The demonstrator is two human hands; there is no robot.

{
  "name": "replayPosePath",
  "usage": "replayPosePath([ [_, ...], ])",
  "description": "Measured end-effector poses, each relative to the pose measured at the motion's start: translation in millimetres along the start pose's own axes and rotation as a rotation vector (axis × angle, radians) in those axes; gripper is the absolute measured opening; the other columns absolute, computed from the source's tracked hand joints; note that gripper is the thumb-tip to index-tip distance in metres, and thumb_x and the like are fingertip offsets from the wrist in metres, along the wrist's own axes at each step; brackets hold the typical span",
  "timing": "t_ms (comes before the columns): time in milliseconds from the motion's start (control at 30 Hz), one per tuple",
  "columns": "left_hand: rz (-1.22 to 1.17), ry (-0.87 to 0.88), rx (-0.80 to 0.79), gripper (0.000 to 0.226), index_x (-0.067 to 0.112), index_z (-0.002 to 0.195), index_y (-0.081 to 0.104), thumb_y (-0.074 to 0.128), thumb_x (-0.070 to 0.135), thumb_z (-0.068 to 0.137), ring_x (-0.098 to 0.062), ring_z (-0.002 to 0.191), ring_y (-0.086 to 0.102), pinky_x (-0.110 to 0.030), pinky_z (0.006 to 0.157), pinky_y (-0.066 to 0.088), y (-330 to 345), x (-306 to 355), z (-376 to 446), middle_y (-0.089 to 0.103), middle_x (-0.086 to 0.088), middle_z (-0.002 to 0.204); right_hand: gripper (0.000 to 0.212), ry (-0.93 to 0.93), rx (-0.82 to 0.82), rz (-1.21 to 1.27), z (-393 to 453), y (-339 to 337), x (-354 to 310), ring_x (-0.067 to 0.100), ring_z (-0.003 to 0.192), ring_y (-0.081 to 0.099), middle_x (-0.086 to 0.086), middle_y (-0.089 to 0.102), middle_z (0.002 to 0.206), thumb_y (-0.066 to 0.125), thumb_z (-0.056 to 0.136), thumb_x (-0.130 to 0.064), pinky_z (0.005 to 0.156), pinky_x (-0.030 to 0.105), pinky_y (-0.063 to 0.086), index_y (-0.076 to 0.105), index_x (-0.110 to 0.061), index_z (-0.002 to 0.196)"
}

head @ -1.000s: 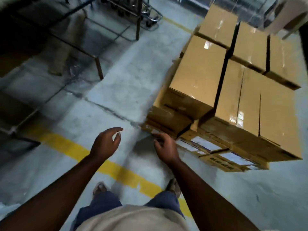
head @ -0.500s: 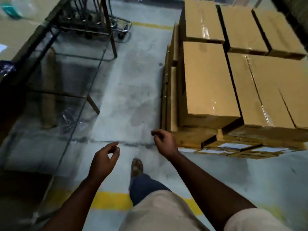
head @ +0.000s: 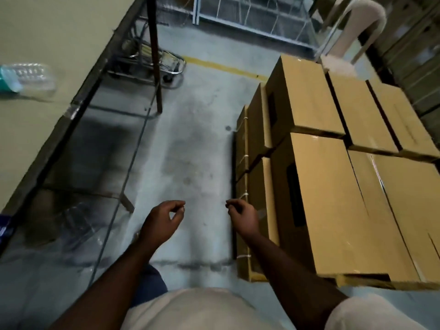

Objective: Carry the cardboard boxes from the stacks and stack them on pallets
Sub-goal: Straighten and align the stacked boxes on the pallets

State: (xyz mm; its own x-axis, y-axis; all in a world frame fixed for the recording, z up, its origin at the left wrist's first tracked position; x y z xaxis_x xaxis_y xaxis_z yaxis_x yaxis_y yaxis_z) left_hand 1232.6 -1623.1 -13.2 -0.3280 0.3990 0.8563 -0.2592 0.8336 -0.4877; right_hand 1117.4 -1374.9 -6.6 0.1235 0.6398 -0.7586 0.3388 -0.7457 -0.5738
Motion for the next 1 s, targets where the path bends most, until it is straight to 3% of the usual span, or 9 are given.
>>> replayPosePath([
  [167, 0.095, 0.084, -0.207, 0.023, 0.022, 0.119, 0.076, 0.068, 0.022, 0.097, -0.007, 0.103, 0.068, -0.022, 0.092, 0.052, -14, 12, 124, 0.073, 0.009, 0.115, 0.019, 0.155, 0.189, 0.141, 50, 18, -37, 0.004, 0.089, 0.069, -0.003, 0.074, 0.099, 0.061, 0.100, -0.008, 0.075, 0.013, 0.048, 0.075, -0.013, 0.111],
  [233, 0.135, 0.135, -0.303, 0.023, 0.021, 0.118, 0.076, 0.068, 0.021, 0.096, -0.005, 0.101, 0.067, -0.014, 0.088, 0.047, -10, 30, 160, 0.072, 0.009, 0.113, 0.018, 0.203, 0.269, 0.168, 60, 17, -54, 0.002, 0.088, 0.068, -0.004, 0.075, 0.098, 0.062, 0.099, -0.010, 0.070, 0.004, 0.044, 0.076, -0.014, 0.111],
  [300, 0.181, 0.212, -0.414, 0.023, 0.021, 0.117, 0.077, 0.069, 0.021, 0.095, -0.003, 0.099, 0.066, -0.010, 0.086, 0.045, 3, 54, 201, 0.073, 0.008, 0.112, 0.018, 0.254, 0.356, 0.180, 78, 11, -63, -0.003, 0.087, 0.067, -0.009, 0.075, 0.099, 0.064, 0.099, -0.014, 0.069, 0.004, 0.043, 0.077, -0.019, 0.110],
  [400, 0.232, 0.318, -0.563, 0.023, 0.022, 0.117, 0.077, 0.068, 0.022, 0.095, -0.005, 0.100, 0.067, -0.023, 0.091, 0.053, 33, 73, 260, 0.074, 0.008, 0.113, 0.017, 0.310, 0.469, 0.214, 111, -1, -60, -0.016, 0.085, 0.060, -0.015, 0.070, 0.098, 0.063, 0.099, -0.014, 0.072, 0.001, 0.040, 0.076, -0.019, 0.110],
  [533, 0.326, 0.442, -0.727, 0.027, 0.025, 0.119, 0.074, 0.063, 0.030, 0.095, -0.008, 0.108, 0.066, -0.034, 0.097, 0.055, 86, 93, 346, 0.072, 0.010, 0.118, 0.020, 0.390, 0.623, 0.308, 174, -18, -35, -0.001, 0.092, 0.066, -0.008, 0.073, 0.104, 0.062, 0.100, -0.014, 0.082, 0.021, 0.052, 0.077, -0.017, 0.114],
  [700, 0.398, 0.551, -0.835, 0.026, 0.019, 0.122, 0.074, 0.064, 0.022, 0.098, -0.010, 0.109, 0.067, -0.031, 0.096, 0.054, 134, 125, 437, 0.073, 0.005, 0.120, 0.018, 0.510, 0.771, 0.402, 262, -29, -7, -0.012, 0.080, 0.062, -0.009, 0.071, 0.096, 0.064, 0.100, -0.012, 0.069, 0.008, 0.045, 0.076, -0.017, 0.111],
  [800, 0.422, 0.579, -0.850, 0.029, 0.015, 0.123, 0.074, 0.065, 0.018, 0.096, -0.012, 0.108, 0.069, -0.029, 0.096, 0.054, 151, 143, 486, 0.074, 0.002, 0.120, 0.018, 0.561, 0.769, 0.406, 303, -32, -1, -0.011, 0.077, 0.061, -0.009, 0.070, 0.095, 0.064, 0.100, -0.012, 0.066, 0.005, 0.043, 0.076, -0.017, 0.112],
  [900, 0.477, 0.644, -0.894, 0.031, 0.014, 0.125, 0.073, 0.066, 0.015, 0.095, -0.015, 0.107, 0.070, -0.031, 0.095, 0.056, 165, 155, 522, 0.075, 0.000, 0.120, 0.022, 0.578, 0.753, 0.368, 327, -30, 2, -0.012, 0.084, 0.062, -0.011, 0.071, 0.097, 0.064, 0.097, -0.006, 0.077, 0.018, 0.050, 0.076, -0.024, 0.104],
  [1000, 0.559, 0.711, -1.029, 0.029, 0.014, 0.123, 0.074, 0.068, 0.012, 0.095, -0.017, 0.108, 0.070, -0.026, 0.097, 0.052, 191, 155, 548, 0.074, 0.000, 0.120, 0.045, 0.681, 0.807, 0.389, 337, -18, 16, 0.001, 0.092, 0.069, -0.013, 0.074, 0.094, 0.060, 0.090, 0.005, 0.089, 0.036, 0.059, 0.067, -0.039, 0.083],
])
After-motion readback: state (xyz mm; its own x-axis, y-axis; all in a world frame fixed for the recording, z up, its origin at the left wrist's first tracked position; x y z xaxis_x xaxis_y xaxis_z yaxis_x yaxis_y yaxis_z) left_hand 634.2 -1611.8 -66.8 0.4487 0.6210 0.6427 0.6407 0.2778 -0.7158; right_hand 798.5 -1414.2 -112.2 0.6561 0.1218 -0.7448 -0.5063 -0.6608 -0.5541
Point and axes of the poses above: each hand's wrist, its own z-axis towards the middle knuckle, its own y-axis out of the palm, x = y × z, the point moved 4 cm from there along z, towards the middle knuckle
